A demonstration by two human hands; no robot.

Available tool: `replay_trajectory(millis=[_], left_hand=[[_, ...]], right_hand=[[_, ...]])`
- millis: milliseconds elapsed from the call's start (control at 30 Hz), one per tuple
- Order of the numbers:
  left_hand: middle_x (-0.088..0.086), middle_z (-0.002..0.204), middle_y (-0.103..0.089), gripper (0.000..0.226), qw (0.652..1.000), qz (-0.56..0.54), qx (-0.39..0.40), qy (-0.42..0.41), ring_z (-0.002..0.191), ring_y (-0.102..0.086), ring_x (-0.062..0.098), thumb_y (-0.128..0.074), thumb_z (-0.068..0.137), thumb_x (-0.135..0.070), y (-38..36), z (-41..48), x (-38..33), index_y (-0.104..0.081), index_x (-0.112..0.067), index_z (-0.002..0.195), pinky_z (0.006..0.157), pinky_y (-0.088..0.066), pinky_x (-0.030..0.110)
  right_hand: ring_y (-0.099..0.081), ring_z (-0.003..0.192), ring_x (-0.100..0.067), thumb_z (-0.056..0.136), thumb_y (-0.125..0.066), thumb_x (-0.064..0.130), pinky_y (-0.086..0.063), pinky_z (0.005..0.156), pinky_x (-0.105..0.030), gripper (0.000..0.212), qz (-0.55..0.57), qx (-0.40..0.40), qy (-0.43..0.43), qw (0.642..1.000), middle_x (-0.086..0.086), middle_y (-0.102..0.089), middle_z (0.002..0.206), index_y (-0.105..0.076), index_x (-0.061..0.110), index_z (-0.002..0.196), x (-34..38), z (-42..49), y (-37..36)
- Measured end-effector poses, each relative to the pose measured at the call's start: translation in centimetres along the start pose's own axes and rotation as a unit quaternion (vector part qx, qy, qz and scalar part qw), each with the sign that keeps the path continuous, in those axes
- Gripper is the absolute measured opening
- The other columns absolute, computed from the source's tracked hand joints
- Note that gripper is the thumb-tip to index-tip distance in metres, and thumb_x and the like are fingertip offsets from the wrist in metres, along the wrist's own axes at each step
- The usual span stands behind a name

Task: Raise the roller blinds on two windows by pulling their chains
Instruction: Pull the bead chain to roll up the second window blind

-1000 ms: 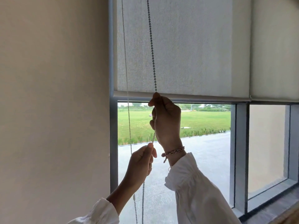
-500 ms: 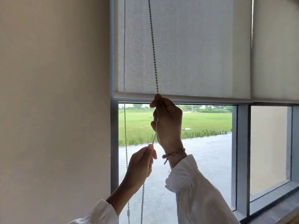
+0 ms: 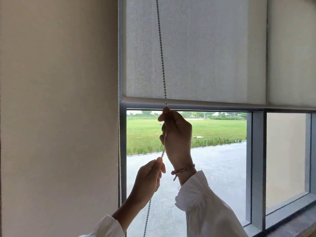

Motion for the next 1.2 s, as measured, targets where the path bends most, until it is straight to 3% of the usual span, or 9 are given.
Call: replay_trajectory(millis=[167,567,667,767,833,933,1000,1067,1200], left_hand=[[-0.01,0.035,-0.031,0.052,1.0,0.002,-0.004,0.013,0.03,-0.02,0.001,-0.038,0.096,-0.021,0.1,-0.4,0.7,-0.058,-0.027,0.049,0.033,-0.018,0.011],[-0.01,0.038,-0.029,0.035,1.0,0.011,-0.014,0.011,0.032,-0.021,0.004,-0.046,0.08,-0.046,1.5,-0.3,2.0,-0.057,-0.027,0.053,0.034,-0.02,0.013],[-0.011,0.04,-0.039,0.034,0.998,0.009,-0.056,-0.013,0.035,-0.034,0.004,-0.045,0.081,-0.044,2.1,-0.1,1.6,-0.061,-0.024,0.059,0.038,-0.03,0.013],[-0.012,0.075,-0.067,0.03,0.969,0.083,-0.204,-0.114,0.074,-0.062,0.005,-0.043,0.087,-0.037,4.6,0.1,-1.2,-0.066,-0.019,0.083,0.069,-0.047,0.017],[-0.003,0.109,-0.064,0.022,0.922,0.221,-0.276,-0.158,0.104,-0.057,0.017,-0.053,0.09,-0.029,5.2,0.8,-3.9,-0.06,-0.017,0.108,0.093,-0.045,0.031],[0.011,0.147,-0.035,0.079,0.922,0.27,-0.26,-0.098,0.133,-0.032,0.027,-0.062,0.072,-0.044,4.7,3.9,-5.1,-0.031,-0.016,0.138,0.11,-0.024,0.043],[0.012,0.156,-0.013,0.103,0.945,0.253,-0.202,-0.047,0.142,-0.015,0.03,-0.068,0.068,-0.05,3.5,6.0,-4.7,-0.008,-0.017,0.145,0.115,-0.015,0.05],[0.011,0.157,-0.003,0.109,0.962,0.23,-0.148,-0.007,0.143,-0.008,0.031,-0.073,0.071,-0.047,2.2,7.6,-3.6,0.003,-0.018,0.144,0.115,-0.014,0.054],[0.014,0.157,-0.003,0.107,0.951,0.228,-0.208,0.036,0.143,-0.005,0.034,-0.074,0.073,-0.04,2.3,9.0,-3.0,0.001,-0.014,0.144,0.116,-0.007,0.049]], right_hand=[[-0.029,0.038,-0.01,0.086,-0.05,0.034,-0.026,0.045,-0.029,0.03,-0.029,-0.008,0.031,0.999,0.011,-0.037,0.036,-0.056,0.026,0.058,0.3,-1.0,0.0],[-0.031,0.039,-0.007,0.094,-0.049,0.024,-0.025,0.047,-0.029,0.035,-0.025,-0.015,-0.002,1.0,0.012,-0.041,0.038,-0.058,0.027,0.061,-1.4,-0.1,-0.4],[-0.032,0.039,-0.005,0.093,-0.05,0.024,-0.026,0.048,-0.027,0.036,-0.004,-0.019,-0.024,1.0,0.013,-0.041,0.038,-0.059,0.027,0.059,-1.9,0.3,-0.2],[-0.029,0.036,-0.002,0.091,-0.051,0.027,-0.025,0.042,-0.018,0.035,0.036,-0.018,-0.036,0.999,0.014,-0.038,0.038,-0.061,0.025,0.058,-1.9,0.2,0.0],[-0.026,0.036,-0.003,0.092,-0.051,0.026,-0.023,0.039,-0.015,0.035,0.065,-0.02,-0.044,0.997,0.014,-0.035,0.039,-0.062,0.024,0.058,-1.8,0.3,0.4],[-0.026,0.034,-0.002,0.093,-0.05,0.021,-0.022,0.039,-0.014,0.037,0.09,-0.026,-0.046,0.995,0.014,-0.033,0.038,-0.064,0.023,0.059,-1.6,0.6,1.2],[-0.027,0.035,-0.002,0.093,-0.05,0.018,-0.022,0.041,-0.015,0.037,0.093,-0.042,-0.038,0.994,0.012,-0.034,0.037,-0.065,0.022,0.059,-1.4,0.8,2.0],[-0.026,0.034,-0.003,0.093,-0.051,0.017,-0.022,0.041,-0.016,0.037,0.101,-0.057,-0.037,0.993,0.012,-0.034,0.037,-0.067,0.022,0.06,-1.3,1.0,2.7],[-0.023,0.032,-0.003,0.094,-0.05,0.019,-0.022,0.037,-0.013,0.035,0.119,-0.065,-0.05,0.989,0.013,-0.032,0.037,-0.067,0.019,0.064,-1.6,1.3,3.3]])
Point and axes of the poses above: each hand's wrist, its own z-axis towards the middle knuckle, its own y-axis out of the back of the hand, x = y × z, the point moved 8 cm from there along z, towards the middle knuckle
